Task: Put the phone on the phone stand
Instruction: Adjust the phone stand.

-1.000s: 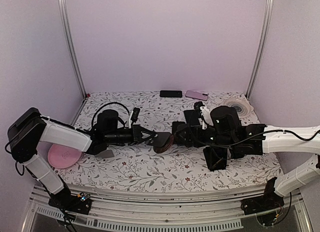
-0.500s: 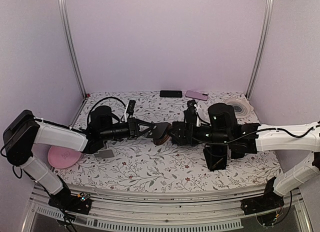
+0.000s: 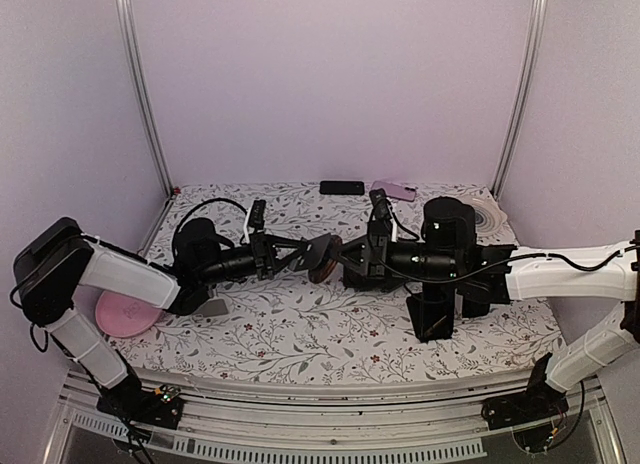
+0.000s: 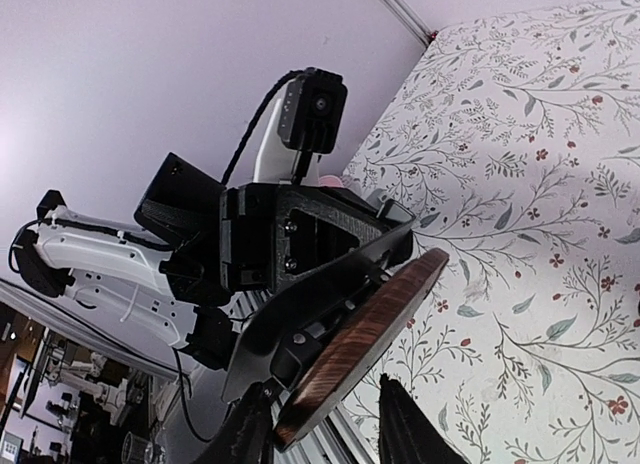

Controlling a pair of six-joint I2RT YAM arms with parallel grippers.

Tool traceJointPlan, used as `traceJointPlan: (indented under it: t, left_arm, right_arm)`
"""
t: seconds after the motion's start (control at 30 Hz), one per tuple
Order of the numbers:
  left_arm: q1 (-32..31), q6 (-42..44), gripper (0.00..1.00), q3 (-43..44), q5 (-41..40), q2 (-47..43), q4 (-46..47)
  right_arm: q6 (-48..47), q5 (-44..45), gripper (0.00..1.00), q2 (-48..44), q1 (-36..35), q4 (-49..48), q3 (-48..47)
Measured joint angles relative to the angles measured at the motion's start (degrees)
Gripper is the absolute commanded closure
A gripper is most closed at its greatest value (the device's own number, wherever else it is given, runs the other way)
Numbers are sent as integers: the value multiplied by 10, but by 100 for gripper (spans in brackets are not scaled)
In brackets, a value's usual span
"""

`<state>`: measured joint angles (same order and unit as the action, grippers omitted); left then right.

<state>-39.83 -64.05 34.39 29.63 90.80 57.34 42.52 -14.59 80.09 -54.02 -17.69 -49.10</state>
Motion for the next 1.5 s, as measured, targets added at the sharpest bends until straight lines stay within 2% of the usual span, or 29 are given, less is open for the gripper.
traceJointPlan:
  t: [0.07, 0.3, 0.9, 1.5]
  left_arm:
    - [1, -26, 100, -7, 5, 14, 37]
    - [5, -75, 100, -19, 12, 31, 88]
    - [17, -82, 100, -25, 0, 15, 88]
    - [19, -97, 100, -39, -3, 14, 109]
  right_arm:
    - [5, -10, 74, 0, 2, -11, 0]
    - [16, -8, 78, 4, 2, -17, 0]
    - [-14, 64, 77, 18, 5, 40, -6]
    - [-16, 68, 77, 49, 8, 32, -9]
